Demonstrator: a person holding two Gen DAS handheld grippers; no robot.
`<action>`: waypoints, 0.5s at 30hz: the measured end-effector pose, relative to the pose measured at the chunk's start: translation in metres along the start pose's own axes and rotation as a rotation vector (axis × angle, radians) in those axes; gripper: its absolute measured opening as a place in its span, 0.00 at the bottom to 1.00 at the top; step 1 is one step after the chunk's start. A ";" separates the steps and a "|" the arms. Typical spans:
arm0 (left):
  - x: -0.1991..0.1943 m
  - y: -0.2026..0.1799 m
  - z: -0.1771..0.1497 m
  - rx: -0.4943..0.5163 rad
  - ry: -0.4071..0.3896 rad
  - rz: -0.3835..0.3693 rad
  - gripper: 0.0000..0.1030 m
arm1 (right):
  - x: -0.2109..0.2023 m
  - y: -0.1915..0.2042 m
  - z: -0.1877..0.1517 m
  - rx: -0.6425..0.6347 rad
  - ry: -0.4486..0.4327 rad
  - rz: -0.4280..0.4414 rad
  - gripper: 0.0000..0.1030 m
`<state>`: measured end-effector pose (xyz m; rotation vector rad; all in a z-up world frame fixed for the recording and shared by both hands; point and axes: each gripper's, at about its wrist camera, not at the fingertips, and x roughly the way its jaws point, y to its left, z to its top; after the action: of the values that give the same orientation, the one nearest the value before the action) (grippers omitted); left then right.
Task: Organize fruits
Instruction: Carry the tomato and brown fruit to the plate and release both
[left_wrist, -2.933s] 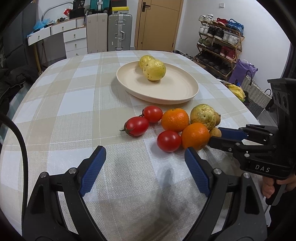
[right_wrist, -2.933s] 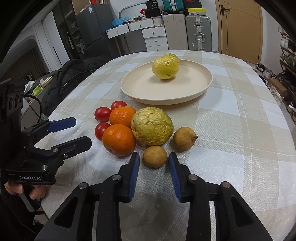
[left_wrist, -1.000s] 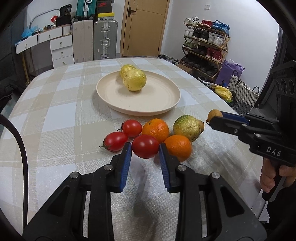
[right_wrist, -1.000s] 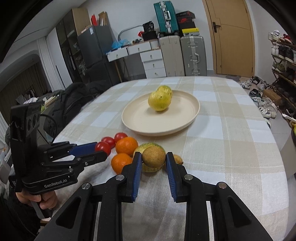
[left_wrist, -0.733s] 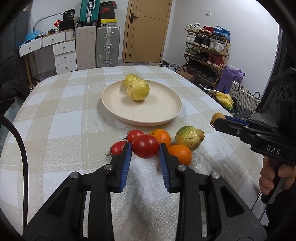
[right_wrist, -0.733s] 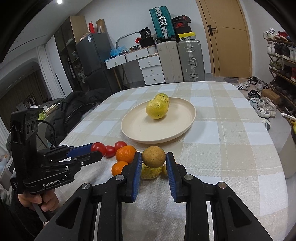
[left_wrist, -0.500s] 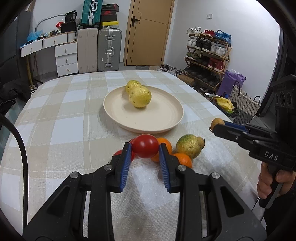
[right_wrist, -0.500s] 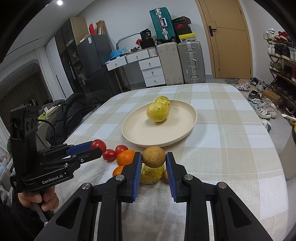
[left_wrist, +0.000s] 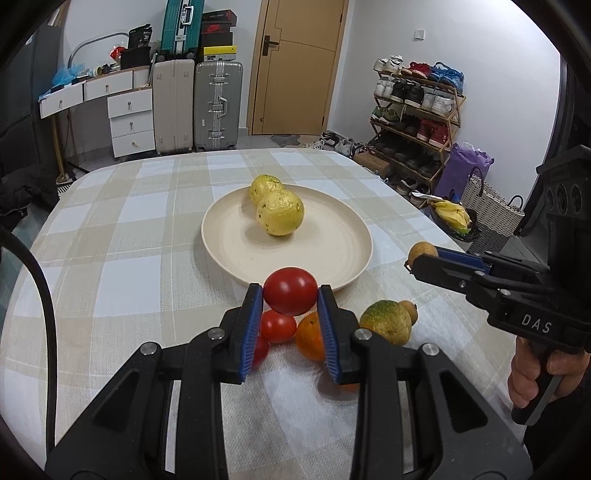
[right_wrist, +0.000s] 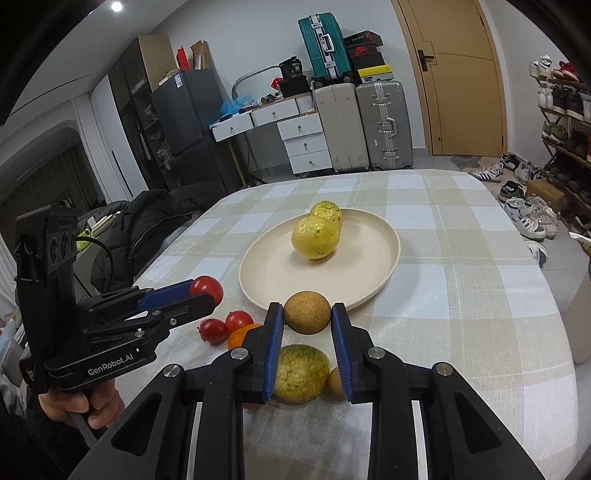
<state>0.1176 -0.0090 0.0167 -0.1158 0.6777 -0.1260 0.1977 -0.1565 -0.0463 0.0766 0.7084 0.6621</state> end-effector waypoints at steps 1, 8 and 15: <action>0.002 0.000 0.002 0.000 -0.001 0.001 0.27 | 0.001 -0.001 0.001 0.005 0.000 0.001 0.26; 0.018 -0.001 0.015 0.011 0.000 0.000 0.27 | 0.011 -0.004 0.012 0.014 0.008 -0.004 0.26; 0.032 -0.001 0.022 0.013 0.011 0.002 0.27 | 0.022 -0.008 0.023 0.010 0.014 -0.016 0.26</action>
<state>0.1562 -0.0136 0.0141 -0.1020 0.6878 -0.1288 0.2288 -0.1463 -0.0434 0.0753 0.7249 0.6444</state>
